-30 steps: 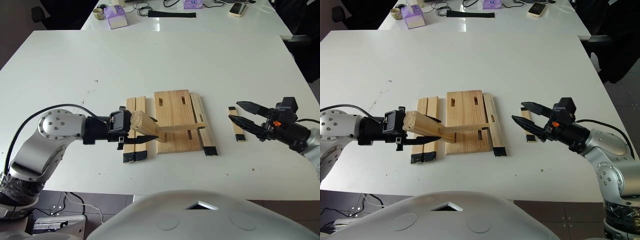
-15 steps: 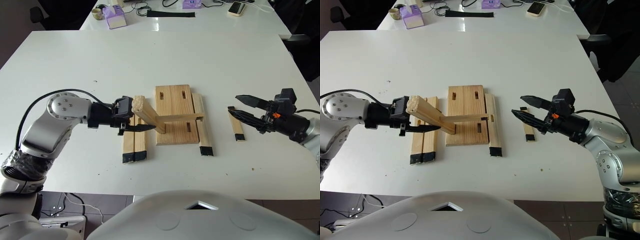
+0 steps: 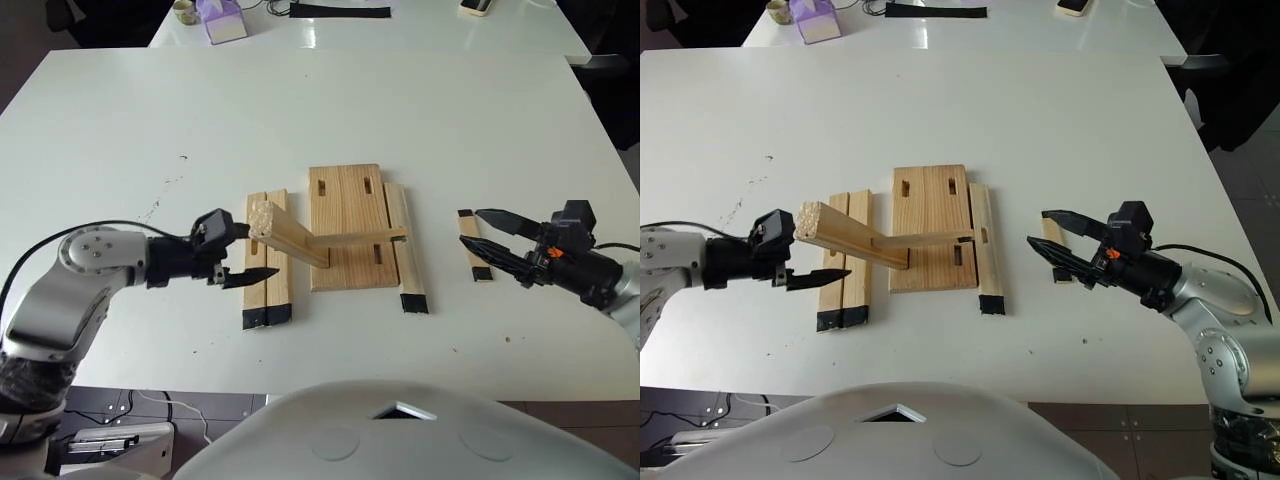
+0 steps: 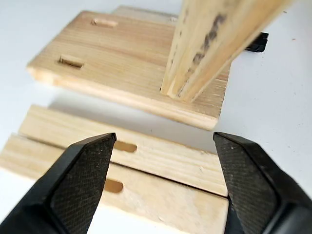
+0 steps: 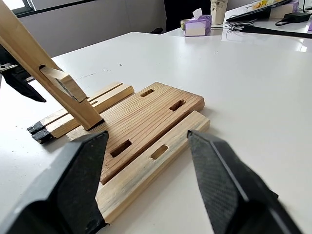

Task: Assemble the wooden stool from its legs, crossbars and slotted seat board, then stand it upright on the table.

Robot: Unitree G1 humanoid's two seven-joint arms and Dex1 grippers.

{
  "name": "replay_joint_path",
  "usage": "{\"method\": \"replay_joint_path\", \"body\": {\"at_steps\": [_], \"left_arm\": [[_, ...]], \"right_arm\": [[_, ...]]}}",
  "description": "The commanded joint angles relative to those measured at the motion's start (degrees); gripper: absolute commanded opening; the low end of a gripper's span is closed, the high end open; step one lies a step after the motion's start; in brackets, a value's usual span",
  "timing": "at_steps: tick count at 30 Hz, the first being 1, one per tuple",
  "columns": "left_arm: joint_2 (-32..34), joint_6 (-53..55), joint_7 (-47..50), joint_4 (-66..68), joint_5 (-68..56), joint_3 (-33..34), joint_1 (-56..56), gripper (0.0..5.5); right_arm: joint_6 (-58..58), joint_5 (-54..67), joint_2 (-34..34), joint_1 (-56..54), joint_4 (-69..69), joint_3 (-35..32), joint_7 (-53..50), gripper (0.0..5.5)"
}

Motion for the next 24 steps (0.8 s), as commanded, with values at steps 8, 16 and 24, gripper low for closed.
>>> {"method": "replay_joint_path", "body": {"at_steps": [8, 16, 24], "left_arm": [[-6.17, 24.15, 22.96, -9.45, -2.62, 0.64, 2.31, 3.71], [-6.47, 27.2, 27.53, -8.72, 1.48, -3.85, 4.1, 3.71], [-2.78, 21.9, 24.55, -0.86, 6.22, -5.11, 0.35, 3.71]], "right_arm": [[-1.58, -0.38, 3.45, 6.5, -5.95, -2.26, -4.04, 2.99], [-2.07, -0.89, 4.26, 8.12, -6.89, -1.68, -4.87, 2.99], [-2.98, -1.88, 5.31, 8.72, -7.42, -0.28, -5.95, 2.99]]}}
